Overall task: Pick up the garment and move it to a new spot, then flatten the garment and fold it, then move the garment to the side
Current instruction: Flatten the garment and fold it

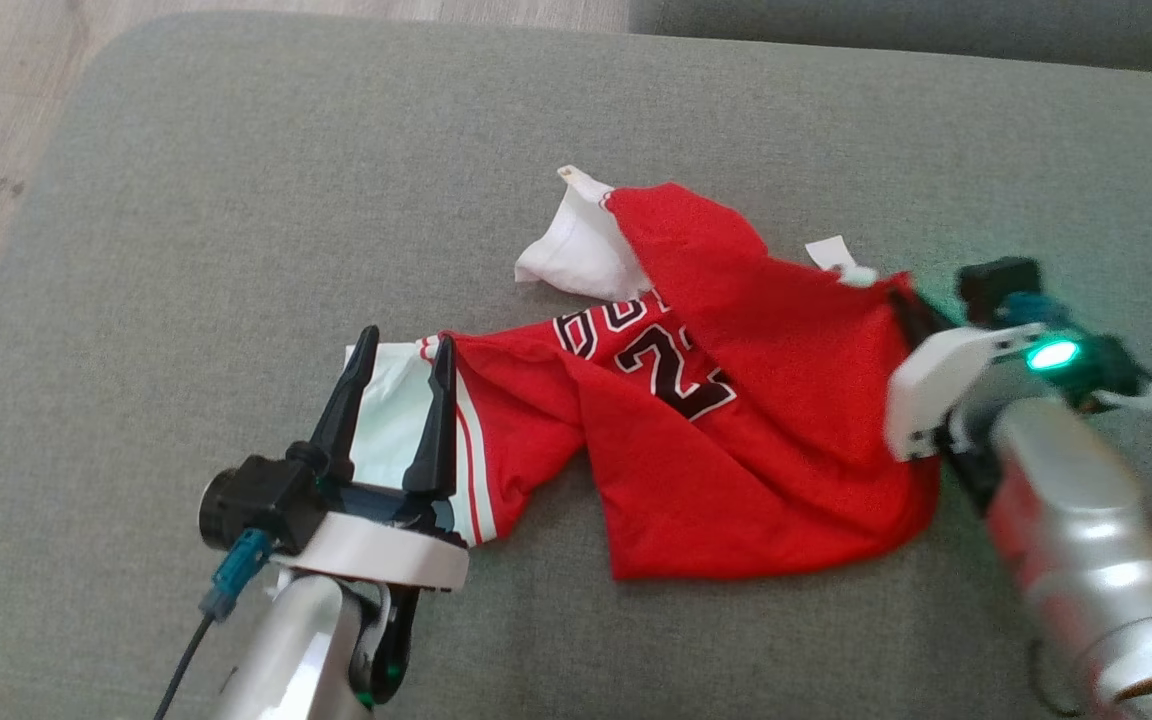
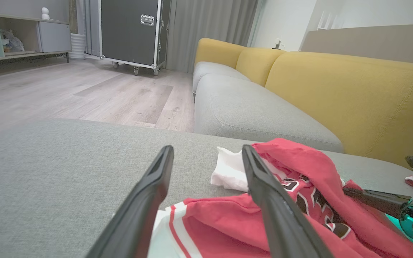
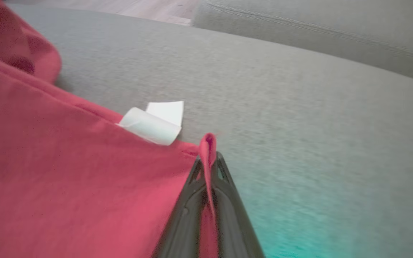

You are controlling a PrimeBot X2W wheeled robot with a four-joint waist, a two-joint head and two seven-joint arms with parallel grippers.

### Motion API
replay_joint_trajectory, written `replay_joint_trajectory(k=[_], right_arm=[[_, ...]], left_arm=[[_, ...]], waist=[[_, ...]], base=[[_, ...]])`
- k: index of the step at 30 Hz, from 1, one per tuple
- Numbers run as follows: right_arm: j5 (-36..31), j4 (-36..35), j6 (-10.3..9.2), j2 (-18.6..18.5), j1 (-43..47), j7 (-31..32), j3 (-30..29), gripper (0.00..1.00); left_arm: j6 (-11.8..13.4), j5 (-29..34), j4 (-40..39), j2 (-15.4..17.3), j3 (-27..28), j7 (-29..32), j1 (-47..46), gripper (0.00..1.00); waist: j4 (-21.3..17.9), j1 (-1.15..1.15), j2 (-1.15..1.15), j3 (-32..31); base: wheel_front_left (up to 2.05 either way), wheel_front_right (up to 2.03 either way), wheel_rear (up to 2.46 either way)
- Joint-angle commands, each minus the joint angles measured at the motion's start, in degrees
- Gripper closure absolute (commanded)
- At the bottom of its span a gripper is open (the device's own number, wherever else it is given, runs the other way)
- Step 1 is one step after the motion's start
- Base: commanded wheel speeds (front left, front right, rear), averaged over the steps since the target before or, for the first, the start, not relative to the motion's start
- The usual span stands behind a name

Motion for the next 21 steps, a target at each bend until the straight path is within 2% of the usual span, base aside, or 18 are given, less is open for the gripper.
replay_joint_trajectory(k=[1,7,8,16,19,20,21], right_arm=[[-0.5,-0.2,-0.05,-2.5,-2.6,-1.4,0.7,1.00],[-2.9,0.5,-0.05,-10.2,-10.0,-3.2,-1.2,1.00],[-2.9,0.5,-0.05,-10.2,-10.0,-3.2,-1.2,1.00],[-9.6,2.3,-0.05,-18.9,-20.0,-2.0,-4.0,1.00],[-12.7,3.0,-0.05,-20.4,-22.3,-1.3,-5.5,1.00],[-14.8,3.1,-0.05,-20.8,-23.0,-1.4,-7.0,0.00],[-15.6,3.3,-0.05,-20.5,-23.0,-1.3,-7.8,0.00]], left_arm=[[0.1,-0.4,-1.4,0.2,1.8,-0.5,-1.6,0.00],[-0.1,-0.5,-1.7,0.2,1.1,-0.5,-1.7,0.00],[-0.1,-0.5,-1.7,0.2,1.1,-0.5,-1.7,0.00],[-0.4,-0.7,-1.5,0.2,-0.1,-0.5,-2.3,0.00],[-0.4,-0.9,-1.5,0.2,-0.4,-0.5,-2.4,0.00],[-0.3,-1.0,-1.6,0.2,-0.5,-0.5,-2.5,0.00],[-0.3,-1.1,-1.6,0.2,-0.5,-0.5,-2.5,0.00]], waist=[[-0.1,0.00,0.00,-0.3],[0.6,0.00,0.00,-0.2],[0.6,0.00,0.00,-0.2],[3.6,0.00,0.00,0.7],[4.8,0.00,0.00,1.1],[5.2,0.00,0.00,1.2],[5.3,0.00,0.00,1.2]], base=[[0.00,0.00,0.00],[0.00,0.00,0.00],[0.00,0.00,0.00],[0.00,0.00,0.00],[0.00,0.00,0.00],[0.00,0.00,0.00],[0.00,0.00,0.00]])
